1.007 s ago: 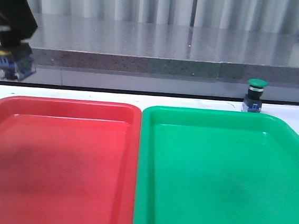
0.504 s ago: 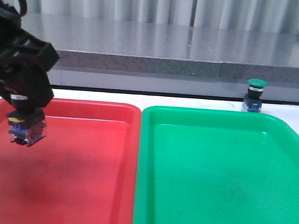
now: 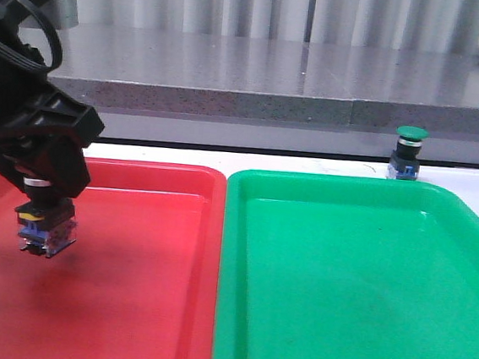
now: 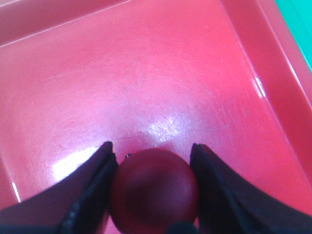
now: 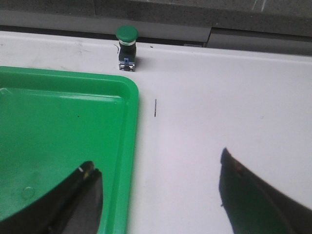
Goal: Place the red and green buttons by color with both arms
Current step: 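Lower the red button into the red tray and open the left gripper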
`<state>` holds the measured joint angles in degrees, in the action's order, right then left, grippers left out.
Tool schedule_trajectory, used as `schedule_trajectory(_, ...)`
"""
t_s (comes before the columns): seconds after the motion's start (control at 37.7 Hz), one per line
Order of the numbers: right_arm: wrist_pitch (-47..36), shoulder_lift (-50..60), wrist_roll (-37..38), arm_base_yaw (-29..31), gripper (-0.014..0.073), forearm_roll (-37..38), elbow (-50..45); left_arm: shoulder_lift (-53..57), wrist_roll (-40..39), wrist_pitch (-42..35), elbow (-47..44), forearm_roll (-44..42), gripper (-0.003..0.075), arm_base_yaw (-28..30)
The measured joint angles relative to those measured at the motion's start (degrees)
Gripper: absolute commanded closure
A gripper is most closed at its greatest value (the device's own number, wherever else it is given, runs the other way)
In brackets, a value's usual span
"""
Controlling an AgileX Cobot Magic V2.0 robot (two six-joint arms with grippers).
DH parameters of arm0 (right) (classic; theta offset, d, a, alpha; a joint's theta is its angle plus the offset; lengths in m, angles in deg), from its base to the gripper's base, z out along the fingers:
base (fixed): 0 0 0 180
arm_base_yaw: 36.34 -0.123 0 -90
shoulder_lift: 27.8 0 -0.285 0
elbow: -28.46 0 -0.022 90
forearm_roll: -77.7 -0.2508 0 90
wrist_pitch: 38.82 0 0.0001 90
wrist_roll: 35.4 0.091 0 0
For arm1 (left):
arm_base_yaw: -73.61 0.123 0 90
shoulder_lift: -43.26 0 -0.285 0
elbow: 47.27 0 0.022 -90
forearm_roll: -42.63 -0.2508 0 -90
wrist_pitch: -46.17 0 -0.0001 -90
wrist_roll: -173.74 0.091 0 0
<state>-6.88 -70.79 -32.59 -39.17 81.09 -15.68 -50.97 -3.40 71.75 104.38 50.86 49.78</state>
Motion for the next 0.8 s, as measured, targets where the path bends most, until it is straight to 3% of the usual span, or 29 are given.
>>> schedule_trajectory(0.45, 0.0, 0.0, 0.0, 0.0, 0.0067, 0.0, 0.0, -2.74, 0.0, -2.83, 0.0, 0.0, 0.0407, 0.0)
schedule_trajectory(0.53, 0.0, 0.0, 0.0, 0.0, 0.0067, 0.0, 0.0, -3.57, 0.0, -2.83, 0.0, 0.0, 0.0365, 0.0)
schedule_trajectory(0.69, 0.0, 0.0, 0.0, 0.0, 0.0067, 0.0, 0.0, -4.01, 0.0, -2.83, 0.0, 0.0, 0.0186, 0.0)
schedule_trajectory(0.8, 0.0, 0.0, 0.0, 0.0, 0.0067, 0.0, 0.0, -4.01, 0.0, -3.07, 0.0, 0.0, 0.0174, 0.0)
